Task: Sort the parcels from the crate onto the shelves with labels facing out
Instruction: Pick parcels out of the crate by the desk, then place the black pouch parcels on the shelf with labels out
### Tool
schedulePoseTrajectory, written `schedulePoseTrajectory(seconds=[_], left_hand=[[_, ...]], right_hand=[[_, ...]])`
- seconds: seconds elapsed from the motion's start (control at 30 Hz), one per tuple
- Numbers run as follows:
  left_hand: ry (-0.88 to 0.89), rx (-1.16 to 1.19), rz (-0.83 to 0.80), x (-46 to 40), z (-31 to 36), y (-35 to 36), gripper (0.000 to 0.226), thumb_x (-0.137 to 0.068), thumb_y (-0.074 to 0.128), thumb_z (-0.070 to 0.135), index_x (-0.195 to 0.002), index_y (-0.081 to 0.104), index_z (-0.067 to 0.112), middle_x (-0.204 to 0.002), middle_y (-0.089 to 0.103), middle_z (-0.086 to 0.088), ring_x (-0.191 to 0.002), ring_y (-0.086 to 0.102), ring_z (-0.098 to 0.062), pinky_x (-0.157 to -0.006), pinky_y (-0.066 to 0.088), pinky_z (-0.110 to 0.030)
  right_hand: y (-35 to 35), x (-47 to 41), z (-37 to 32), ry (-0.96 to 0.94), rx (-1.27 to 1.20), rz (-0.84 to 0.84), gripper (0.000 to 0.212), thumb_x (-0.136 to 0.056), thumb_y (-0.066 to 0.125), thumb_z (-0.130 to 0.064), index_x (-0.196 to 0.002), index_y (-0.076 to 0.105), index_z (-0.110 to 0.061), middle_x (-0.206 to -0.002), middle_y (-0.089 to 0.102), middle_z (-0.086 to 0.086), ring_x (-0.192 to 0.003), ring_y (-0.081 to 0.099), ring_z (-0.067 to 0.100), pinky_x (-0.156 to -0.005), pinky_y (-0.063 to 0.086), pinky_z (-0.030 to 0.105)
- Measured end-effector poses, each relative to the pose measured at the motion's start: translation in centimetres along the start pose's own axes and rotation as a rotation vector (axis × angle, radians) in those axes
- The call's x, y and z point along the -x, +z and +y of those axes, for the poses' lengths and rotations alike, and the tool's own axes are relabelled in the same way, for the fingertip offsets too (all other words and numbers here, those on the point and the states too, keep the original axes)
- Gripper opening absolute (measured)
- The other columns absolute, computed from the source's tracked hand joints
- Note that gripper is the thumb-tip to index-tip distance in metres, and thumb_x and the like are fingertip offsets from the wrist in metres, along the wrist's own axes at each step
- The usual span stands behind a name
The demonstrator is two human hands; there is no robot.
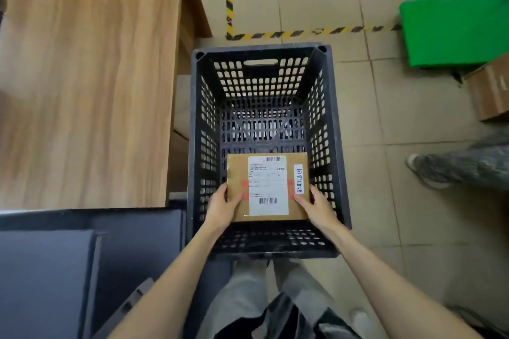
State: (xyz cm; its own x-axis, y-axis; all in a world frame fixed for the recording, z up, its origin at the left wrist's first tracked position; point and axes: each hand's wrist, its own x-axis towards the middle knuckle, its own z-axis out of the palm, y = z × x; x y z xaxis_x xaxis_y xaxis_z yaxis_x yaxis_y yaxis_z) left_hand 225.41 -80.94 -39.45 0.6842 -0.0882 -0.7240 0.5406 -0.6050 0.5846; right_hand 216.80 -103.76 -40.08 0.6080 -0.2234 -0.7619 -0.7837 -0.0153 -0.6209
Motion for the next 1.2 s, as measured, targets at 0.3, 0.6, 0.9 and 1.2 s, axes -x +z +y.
schedulePoseTrajectory(seconds=[0.3, 0.6, 0.9, 1.2], left_hand=[[-0.159, -0.085, 0.066, -3.3, -4.4, 1.9, 0.059, -0.096, 0.066, 0.026, -0.149, 0.044, 0.01, -0.14, 0.057, -0.01, -0.123, 0.056, -0.024, -0.101, 0.047, -0.034], [-0.163, -0.195, 0.089, -3.3, -3.9, 2.1, 0.062, -0.096, 0.065, 0.029, -0.15, 0.039, 0.014, -0.142, 0.054, -0.01, -0.127, 0.053, -0.029, -0.106, 0.046, -0.046], [0.294, -0.552, 0.149, 0.8, 8.0, -1.5, 0.045, -0.104, 0.048, 0.028, -0.144, 0.046, 0.007, -0.145, 0.051, -0.011, -0.133, 0.048, -0.028, -0.107, 0.043, -0.042], [0.38, -0.76, 0.434, 10.1, 21.0, -10.8, 0.038, -0.1, 0.043, 0.049, -0.111, 0.064, 0.021, -0.109, 0.069, -0.002, -0.102, 0.066, -0.025, -0.086, 0.055, -0.041]], right_hand=[[2.8, -4.0, 2.5, 0.172, 0.15, 0.058, 0.037, -0.099, 0.054, -0.019, -0.134, 0.048, -0.008, -0.135, 0.058, 0.009, -0.124, 0.055, 0.024, -0.086, 0.043, 0.025], [2.9, -4.3, 2.5, 0.13, 0.305, 0.124, 0.034, -0.096, 0.06, -0.022, -0.127, 0.05, -0.01, -0.129, 0.06, 0.009, -0.117, 0.059, 0.024, -0.084, 0.046, 0.026], [0.2, -1.0, -10.2, -0.327, 0.776, 0.171, 0.03, -0.098, 0.055, -0.029, -0.122, 0.052, -0.01, -0.12, 0.054, 0.004, -0.099, 0.06, 0.021, -0.084, 0.054, 0.042], [-2.2, 7.9, -29.0, -0.825, 1.062, 0.22, 0.032, -0.101, 0.047, -0.037, -0.108, 0.062, -0.009, -0.098, 0.063, 0.007, -0.088, 0.062, 0.026, -0.069, 0.047, 0.034]])
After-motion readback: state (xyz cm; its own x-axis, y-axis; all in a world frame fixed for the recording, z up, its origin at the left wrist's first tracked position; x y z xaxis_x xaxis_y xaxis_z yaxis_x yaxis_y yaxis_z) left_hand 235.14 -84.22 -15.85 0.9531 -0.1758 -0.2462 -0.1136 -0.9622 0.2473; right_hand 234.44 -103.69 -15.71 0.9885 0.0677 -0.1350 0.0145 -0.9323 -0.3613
